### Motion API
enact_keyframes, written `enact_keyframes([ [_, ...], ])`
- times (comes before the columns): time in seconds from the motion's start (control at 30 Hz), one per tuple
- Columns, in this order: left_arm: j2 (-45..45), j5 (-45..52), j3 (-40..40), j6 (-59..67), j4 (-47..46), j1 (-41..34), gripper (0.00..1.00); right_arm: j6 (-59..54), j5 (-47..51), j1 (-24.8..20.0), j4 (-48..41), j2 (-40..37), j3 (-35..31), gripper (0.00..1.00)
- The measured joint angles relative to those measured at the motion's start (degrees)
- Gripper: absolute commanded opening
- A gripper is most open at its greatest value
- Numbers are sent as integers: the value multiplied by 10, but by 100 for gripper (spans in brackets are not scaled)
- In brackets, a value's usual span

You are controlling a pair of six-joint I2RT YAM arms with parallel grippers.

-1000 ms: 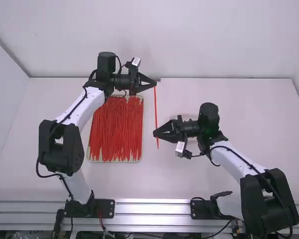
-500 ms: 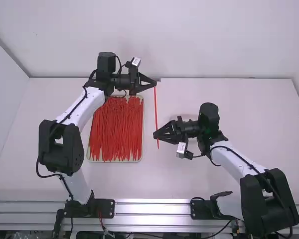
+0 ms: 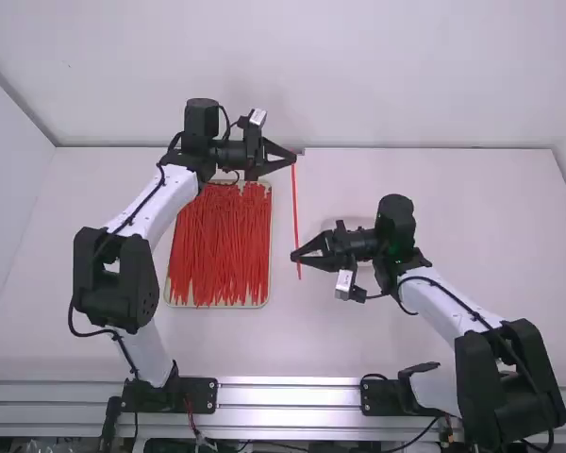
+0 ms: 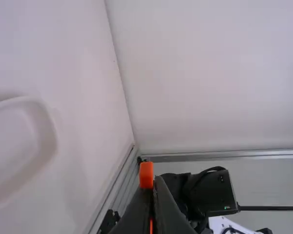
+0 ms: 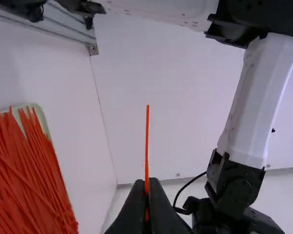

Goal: Fasten the cable tie

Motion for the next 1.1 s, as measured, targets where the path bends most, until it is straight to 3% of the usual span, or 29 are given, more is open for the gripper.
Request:
enact_keyframes([
  [0.33, 0, 9, 0, 6, -2, 0, 2, 46, -15, 0, 11, 0, 0, 0],
  [0.57, 0, 8, 0, 22, -2, 0, 2, 172, -20, 0, 73, 0, 0, 0],
  [0.6, 0, 8, 0, 24, -2, 0, 2, 179, -20, 0, 74, 0, 0, 96],
  [1.1, 0, -1, 0, 34, 17, 0, 2, 311, -28, 0, 113, 0, 0, 99],
])
